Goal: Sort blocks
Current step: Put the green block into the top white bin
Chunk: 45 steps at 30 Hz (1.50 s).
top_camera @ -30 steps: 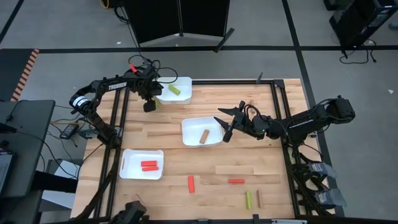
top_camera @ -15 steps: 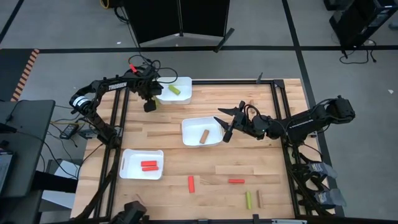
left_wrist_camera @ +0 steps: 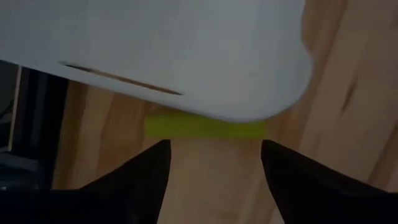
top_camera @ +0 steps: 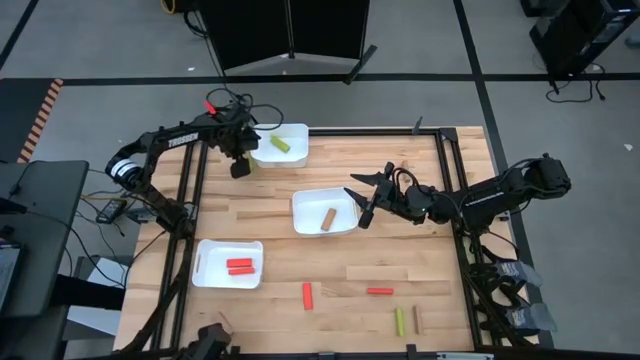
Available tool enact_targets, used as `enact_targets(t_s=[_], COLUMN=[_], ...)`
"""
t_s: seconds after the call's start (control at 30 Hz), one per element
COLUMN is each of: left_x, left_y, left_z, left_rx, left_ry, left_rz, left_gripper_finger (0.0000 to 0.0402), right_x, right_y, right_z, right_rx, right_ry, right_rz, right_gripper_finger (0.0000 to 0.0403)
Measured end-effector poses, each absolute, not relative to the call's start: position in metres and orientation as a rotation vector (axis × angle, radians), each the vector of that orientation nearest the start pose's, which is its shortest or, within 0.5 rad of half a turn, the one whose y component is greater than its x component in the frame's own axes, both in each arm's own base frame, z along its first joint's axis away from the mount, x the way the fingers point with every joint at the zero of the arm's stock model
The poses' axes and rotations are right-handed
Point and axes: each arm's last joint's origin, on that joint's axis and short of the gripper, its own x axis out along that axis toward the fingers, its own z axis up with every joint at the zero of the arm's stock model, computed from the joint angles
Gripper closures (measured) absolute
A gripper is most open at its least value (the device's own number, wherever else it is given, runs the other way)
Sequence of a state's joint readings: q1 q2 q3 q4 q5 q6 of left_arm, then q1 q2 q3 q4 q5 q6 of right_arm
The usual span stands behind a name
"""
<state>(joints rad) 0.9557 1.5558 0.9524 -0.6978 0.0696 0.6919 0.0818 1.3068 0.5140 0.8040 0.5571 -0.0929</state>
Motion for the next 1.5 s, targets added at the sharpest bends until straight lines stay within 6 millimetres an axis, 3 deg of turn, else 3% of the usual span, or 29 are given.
enact_targets(t_s=[0.27,0.93,1.5], left_x=[0.163,0.164,0.175], left_y=[0.225,0.223,0.215], left_z=[0.184,0.183,0.182], left_rx=[-0.238,-0.625,-0.679], left_ry=[1.264,1.176,1.156], left_rz=[0.406,0.717,0.825], left_gripper_finger=[0.0154,0.0122,0.0121], right_x=[0.259,0.259,0.259], right_y=[0.006,0.006,0.006], right_z=[0.227,0.227,0.227], right_rx=[-0.087,-0.084,-0.084], right_ry=[0.011,0.010,0.009], right_rz=[-0.475,-0.475,-0.476], right_gripper_finger=[0.0196,0.0196,0.0196])
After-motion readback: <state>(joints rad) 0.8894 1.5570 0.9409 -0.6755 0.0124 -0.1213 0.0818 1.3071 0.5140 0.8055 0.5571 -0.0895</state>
